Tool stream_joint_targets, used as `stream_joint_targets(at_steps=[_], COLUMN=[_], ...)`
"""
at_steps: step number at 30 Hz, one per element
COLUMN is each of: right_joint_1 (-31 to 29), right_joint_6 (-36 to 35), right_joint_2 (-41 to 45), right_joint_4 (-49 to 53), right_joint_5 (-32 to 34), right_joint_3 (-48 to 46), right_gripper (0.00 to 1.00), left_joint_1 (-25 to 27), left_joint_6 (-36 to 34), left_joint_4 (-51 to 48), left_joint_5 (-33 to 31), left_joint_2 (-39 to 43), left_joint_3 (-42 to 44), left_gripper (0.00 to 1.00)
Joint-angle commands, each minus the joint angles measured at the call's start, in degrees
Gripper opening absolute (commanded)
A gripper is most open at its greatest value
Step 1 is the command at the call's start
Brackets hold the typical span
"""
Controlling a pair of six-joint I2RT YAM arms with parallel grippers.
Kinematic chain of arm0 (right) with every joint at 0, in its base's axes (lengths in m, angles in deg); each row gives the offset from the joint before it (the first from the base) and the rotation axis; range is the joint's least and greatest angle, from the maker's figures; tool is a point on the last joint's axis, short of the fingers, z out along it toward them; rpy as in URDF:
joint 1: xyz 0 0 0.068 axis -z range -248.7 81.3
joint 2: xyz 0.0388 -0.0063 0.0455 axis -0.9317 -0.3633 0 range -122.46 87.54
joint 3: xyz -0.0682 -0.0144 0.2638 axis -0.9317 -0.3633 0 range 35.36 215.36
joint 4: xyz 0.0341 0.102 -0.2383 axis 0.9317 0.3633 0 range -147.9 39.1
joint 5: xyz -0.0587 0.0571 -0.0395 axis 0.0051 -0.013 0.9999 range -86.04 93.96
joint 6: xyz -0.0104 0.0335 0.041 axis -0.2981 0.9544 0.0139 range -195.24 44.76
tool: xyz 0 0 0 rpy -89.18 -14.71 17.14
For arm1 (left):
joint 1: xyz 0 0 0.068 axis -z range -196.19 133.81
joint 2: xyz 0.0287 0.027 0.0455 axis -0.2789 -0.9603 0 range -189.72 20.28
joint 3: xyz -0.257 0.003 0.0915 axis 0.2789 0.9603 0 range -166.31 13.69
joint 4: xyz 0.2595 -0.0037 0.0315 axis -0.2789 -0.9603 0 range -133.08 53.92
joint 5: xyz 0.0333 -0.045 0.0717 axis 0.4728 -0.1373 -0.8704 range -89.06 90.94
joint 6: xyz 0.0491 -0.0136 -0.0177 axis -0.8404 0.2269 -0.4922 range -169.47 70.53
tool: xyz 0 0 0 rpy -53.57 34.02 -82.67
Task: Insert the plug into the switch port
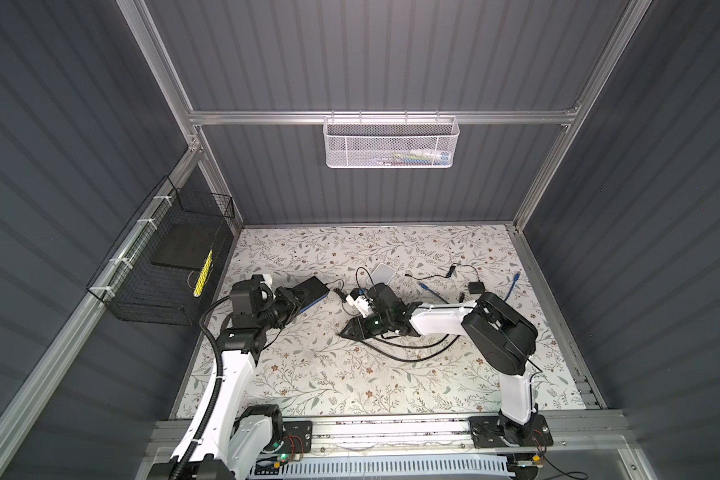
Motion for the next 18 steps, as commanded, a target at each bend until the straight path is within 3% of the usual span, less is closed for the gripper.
stream_joint_targets(at_steps=[1, 18], right_joint_1=[0.3, 0.3], right_joint_6=[0.7, 2.9], right_joint_2=[-0.8, -2.2], right_joint_4=[-0.8, -2.4], right_joint_5=[1.2, 1.7], right_joint_3=[-0.3, -2.1], right_gripper=[0.40, 0.38], left_joint_1=[-0.3, -0.3], left_joint_6=[-1.1, -1.4], left_joint_4=[0.9, 0.6], left_joint_5=[0.2, 0.6], left_joint_2=[1.5, 1.4], left_joint_3=[-0.5, -1.3], left_gripper=[0.00, 0.00])
